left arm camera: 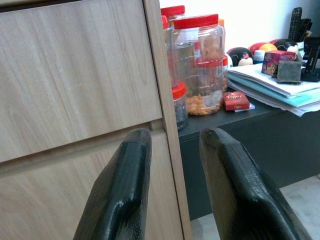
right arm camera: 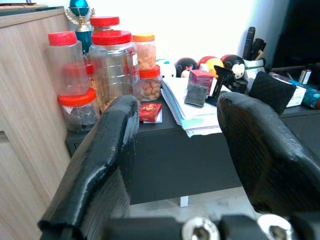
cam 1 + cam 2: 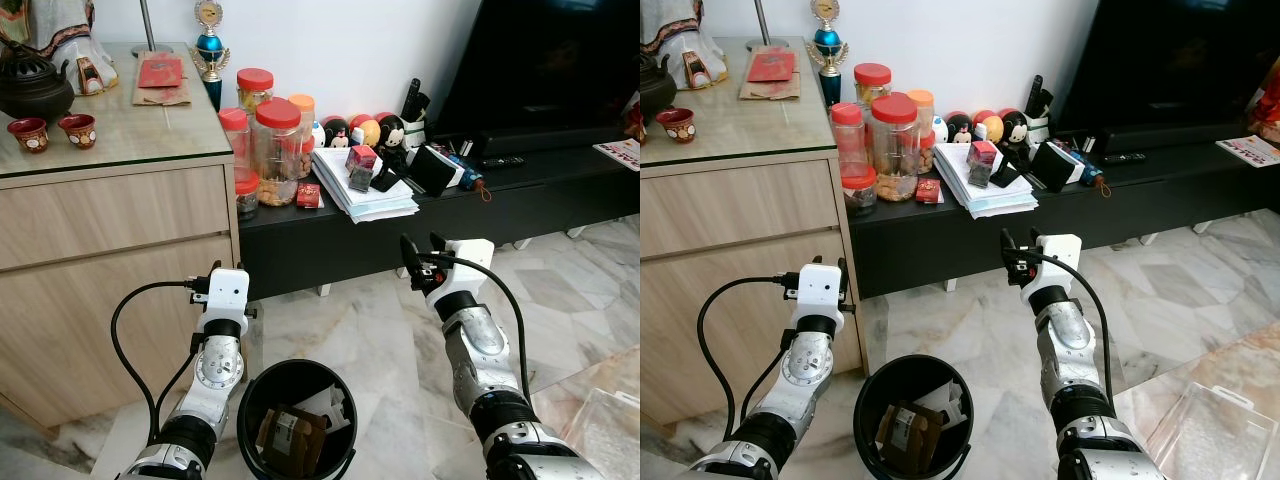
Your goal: Picking trash to rubbish bin
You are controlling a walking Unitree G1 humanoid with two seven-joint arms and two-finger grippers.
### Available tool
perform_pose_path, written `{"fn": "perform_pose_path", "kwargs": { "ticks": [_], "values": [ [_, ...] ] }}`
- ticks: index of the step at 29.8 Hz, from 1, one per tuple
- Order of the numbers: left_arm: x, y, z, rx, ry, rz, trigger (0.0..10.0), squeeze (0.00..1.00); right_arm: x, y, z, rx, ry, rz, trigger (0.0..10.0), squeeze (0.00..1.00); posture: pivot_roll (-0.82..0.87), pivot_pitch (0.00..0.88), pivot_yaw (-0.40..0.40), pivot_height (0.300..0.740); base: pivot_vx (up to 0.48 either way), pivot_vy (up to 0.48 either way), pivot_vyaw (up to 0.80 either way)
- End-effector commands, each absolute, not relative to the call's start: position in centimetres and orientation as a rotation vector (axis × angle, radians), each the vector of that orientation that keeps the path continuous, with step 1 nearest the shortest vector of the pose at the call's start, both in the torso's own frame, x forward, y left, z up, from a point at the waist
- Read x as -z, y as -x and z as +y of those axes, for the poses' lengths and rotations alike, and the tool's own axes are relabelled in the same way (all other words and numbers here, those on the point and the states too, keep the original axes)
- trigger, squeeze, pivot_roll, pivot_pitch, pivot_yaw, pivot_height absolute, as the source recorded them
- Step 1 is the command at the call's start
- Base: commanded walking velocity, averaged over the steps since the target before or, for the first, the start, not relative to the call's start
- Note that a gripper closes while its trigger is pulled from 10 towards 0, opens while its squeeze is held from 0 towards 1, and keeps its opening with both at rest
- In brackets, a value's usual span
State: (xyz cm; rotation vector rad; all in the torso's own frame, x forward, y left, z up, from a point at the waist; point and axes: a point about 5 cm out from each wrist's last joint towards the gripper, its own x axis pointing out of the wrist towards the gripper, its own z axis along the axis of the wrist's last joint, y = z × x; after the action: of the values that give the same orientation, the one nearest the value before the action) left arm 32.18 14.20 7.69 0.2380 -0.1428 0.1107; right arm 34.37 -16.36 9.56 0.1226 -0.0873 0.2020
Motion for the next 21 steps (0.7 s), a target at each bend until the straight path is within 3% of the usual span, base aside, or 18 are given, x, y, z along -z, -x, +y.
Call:
{"fn": "perform_pose_path", "kwargs": {
  "ticks": [1, 13, 21],
  "values": [
    [-8.05, -32.39, 13.78, -0.106, -0.240, -0.153, 10.0, 0.00, -9.68, -34.42, -16.69, -0.190, -0.124, -0.095, 10.0, 0.00, 0.19, 0.000, -0.151, 0.740, 0.000, 0.000, 0.00],
    [-8.23, -32.37, 13.90, -0.114, -0.230, -0.162, 10.0, 0.00, -9.80, -34.45, -16.42, -0.198, -0.131, -0.103, 10.0, 0.00, 0.19, 0.000, -0.146, 0.740, 0.000, 0.000, 0.00],
    [-8.33, -32.34, 13.79, -0.109, -0.220, -0.169, 10.0, 0.00, -9.75, -34.45, -16.34, -0.200, -0.133, -0.101, 10.0, 0.00, 0.19, 0.000, -0.143, 0.740, -0.276, 0.000, 0.00]
  ]
}}
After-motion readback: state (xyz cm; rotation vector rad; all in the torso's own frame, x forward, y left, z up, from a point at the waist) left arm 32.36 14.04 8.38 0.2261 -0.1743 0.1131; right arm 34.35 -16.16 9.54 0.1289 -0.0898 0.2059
